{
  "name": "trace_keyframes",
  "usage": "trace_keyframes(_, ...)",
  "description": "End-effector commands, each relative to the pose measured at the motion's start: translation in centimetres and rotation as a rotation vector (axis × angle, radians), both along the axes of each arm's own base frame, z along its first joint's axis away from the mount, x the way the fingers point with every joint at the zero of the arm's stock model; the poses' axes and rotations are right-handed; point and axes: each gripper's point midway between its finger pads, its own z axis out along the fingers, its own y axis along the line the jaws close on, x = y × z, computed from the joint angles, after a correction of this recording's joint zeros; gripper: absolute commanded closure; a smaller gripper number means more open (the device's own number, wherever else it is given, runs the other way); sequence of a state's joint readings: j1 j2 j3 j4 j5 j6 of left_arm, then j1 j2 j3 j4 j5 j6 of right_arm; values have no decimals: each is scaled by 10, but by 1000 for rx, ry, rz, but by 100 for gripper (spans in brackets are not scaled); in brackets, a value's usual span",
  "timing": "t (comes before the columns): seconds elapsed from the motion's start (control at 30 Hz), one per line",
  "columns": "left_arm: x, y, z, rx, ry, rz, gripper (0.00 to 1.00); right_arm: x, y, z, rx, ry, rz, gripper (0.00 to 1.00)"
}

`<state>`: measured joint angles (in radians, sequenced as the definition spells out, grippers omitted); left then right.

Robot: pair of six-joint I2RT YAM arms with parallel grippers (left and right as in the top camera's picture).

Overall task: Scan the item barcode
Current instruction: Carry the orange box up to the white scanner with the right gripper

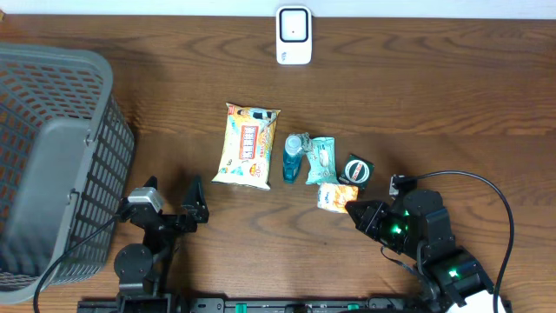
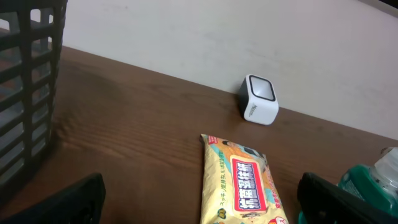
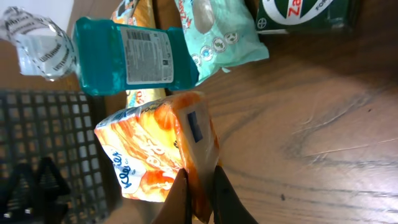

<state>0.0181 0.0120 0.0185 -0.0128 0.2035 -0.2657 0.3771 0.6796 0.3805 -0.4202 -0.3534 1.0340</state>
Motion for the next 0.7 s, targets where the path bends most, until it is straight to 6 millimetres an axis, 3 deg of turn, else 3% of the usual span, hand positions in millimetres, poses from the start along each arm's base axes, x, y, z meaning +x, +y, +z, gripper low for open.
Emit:
trace_keyframes(0.0, -1, -1, -14, -4, 43, -9, 2, 1, 6, 12, 92, 43, -45, 99)
trace_keyframes(0.17, -1, -1, -14, -4, 43, -9, 3, 2, 17, 20, 292, 215, -161, 99)
trace_keyframes(0.33, -1, -1, -14, -4, 43, -9, 2, 27, 30, 27, 447, 298, -224, 99)
trace_keyframes(0.53, -1, -1, -14, -4, 43, -9, 2, 77, 29, 20, 581, 332, -292, 98)
trace_keyframes(0.67, -1, -1, -14, -4, 43, -9, 2, 124, 16, 31, 653, 255, -338, 98)
